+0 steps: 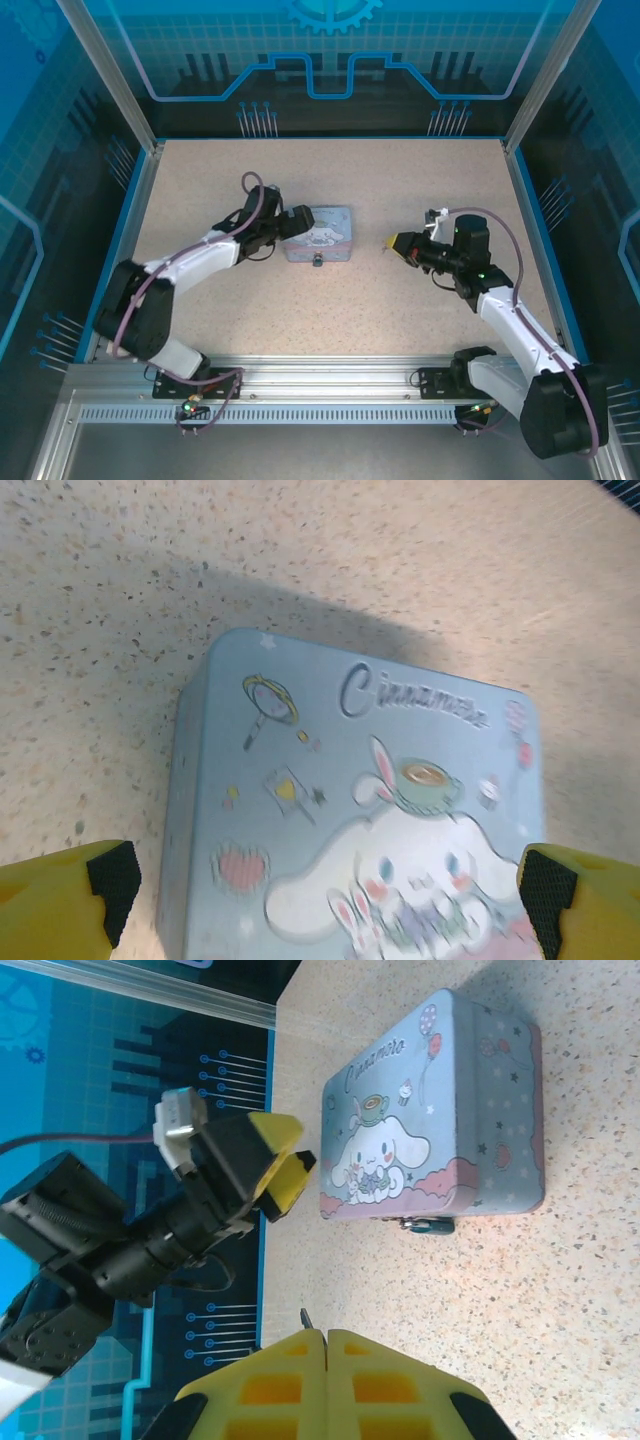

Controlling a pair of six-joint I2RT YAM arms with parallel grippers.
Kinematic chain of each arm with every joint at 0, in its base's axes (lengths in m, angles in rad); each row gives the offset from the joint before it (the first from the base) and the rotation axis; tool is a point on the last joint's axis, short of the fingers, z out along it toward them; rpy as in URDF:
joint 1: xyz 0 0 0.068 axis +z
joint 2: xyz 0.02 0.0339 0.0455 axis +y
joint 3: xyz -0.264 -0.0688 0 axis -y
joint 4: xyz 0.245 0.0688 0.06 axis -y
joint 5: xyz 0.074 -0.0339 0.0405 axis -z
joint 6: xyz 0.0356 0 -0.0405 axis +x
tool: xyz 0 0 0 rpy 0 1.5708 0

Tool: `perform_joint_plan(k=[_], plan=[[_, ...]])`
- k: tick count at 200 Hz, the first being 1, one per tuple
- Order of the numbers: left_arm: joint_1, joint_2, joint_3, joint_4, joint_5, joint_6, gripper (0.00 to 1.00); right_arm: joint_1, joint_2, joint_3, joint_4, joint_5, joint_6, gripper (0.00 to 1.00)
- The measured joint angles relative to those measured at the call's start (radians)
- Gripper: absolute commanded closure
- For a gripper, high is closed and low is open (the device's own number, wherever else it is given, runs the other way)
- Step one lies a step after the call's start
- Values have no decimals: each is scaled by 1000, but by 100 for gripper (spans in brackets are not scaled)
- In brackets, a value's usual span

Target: Unlock a padlock with a key

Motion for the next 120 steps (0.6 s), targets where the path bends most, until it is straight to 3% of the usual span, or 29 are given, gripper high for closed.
perform_joint_plan(k=[57,120], plan=[[-135,-241,-112,-84,-35,-7,1,0,-2,20,-69,-4,-34,100],[-211,-261,-237,-105,-108,-27,1,-1,66,155,-127,-17,-82,100]])
